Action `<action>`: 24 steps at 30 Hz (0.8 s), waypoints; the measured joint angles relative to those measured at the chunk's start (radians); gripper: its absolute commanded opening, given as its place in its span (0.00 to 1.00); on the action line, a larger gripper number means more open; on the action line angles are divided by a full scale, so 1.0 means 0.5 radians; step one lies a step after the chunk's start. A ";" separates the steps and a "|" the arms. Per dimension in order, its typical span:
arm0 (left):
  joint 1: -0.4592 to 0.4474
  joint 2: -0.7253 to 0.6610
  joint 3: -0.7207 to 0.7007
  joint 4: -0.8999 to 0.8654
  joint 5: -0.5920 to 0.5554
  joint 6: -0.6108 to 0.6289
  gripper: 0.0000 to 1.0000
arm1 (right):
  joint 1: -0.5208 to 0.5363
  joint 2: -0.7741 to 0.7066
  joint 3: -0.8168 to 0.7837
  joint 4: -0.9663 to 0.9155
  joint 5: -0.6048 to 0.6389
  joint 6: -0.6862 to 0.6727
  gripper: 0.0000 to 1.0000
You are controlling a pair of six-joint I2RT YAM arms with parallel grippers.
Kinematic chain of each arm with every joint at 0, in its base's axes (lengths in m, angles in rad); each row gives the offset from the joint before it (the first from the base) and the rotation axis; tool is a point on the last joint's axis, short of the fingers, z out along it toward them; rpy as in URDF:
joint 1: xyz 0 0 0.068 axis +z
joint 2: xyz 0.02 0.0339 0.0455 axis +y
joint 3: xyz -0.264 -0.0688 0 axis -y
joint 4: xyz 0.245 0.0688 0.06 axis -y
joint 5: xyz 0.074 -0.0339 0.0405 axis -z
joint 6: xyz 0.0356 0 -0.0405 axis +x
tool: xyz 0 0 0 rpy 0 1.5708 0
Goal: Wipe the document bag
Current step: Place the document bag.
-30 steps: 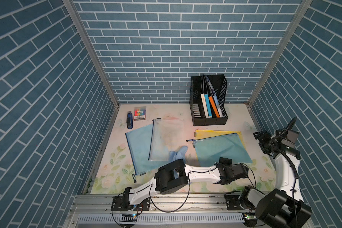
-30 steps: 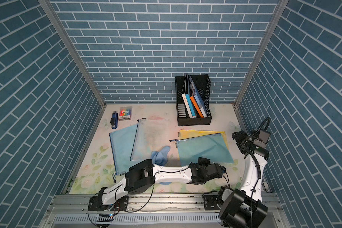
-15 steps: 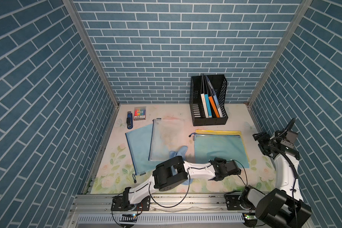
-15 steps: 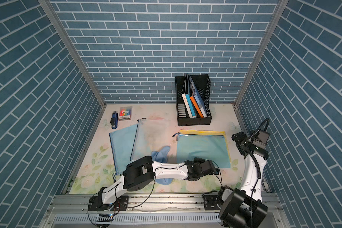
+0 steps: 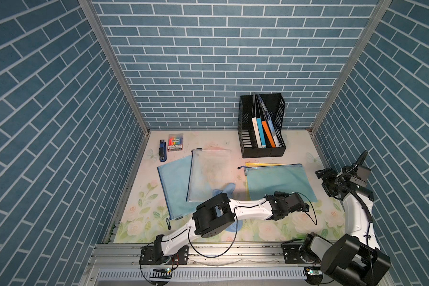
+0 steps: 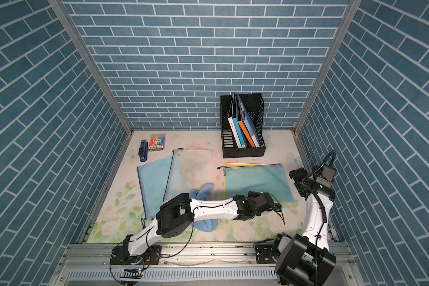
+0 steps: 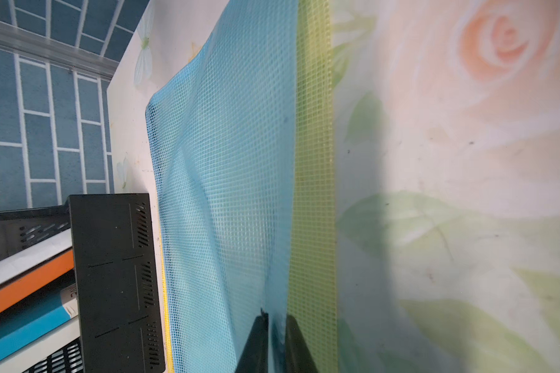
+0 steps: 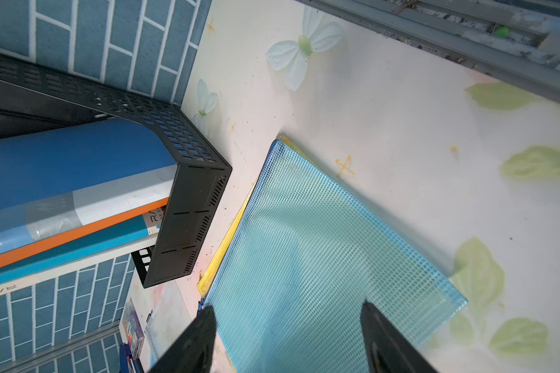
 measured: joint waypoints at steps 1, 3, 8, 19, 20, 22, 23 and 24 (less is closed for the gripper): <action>-0.002 0.002 -0.010 -0.002 0.000 -0.003 0.16 | 0.000 0.000 -0.003 0.002 0.000 0.000 0.71; -0.007 0.007 -0.023 -0.007 0.000 -0.007 0.18 | 0.000 0.001 -0.014 0.011 -0.001 0.000 0.71; -0.020 0.032 -0.040 -0.013 0.004 -0.027 0.30 | 0.000 0.011 -0.032 0.015 -0.001 0.000 0.72; -0.041 -0.034 -0.170 0.030 -0.033 -0.053 0.59 | -0.002 0.015 -0.032 0.027 -0.001 -0.002 0.72; -0.041 -0.040 -0.172 0.024 -0.033 -0.048 0.60 | -0.002 0.020 -0.032 0.029 -0.001 -0.002 0.72; -0.044 -0.044 -0.182 0.019 -0.047 -0.048 0.62 | -0.002 0.028 -0.032 0.030 -0.001 -0.002 0.72; -0.047 -0.046 -0.184 0.021 -0.059 -0.048 0.65 | -0.003 0.030 -0.032 0.029 -0.001 -0.002 0.72; -0.048 -0.050 -0.188 0.023 -0.067 -0.050 0.68 | -0.004 0.030 -0.031 0.028 0.001 -0.004 0.72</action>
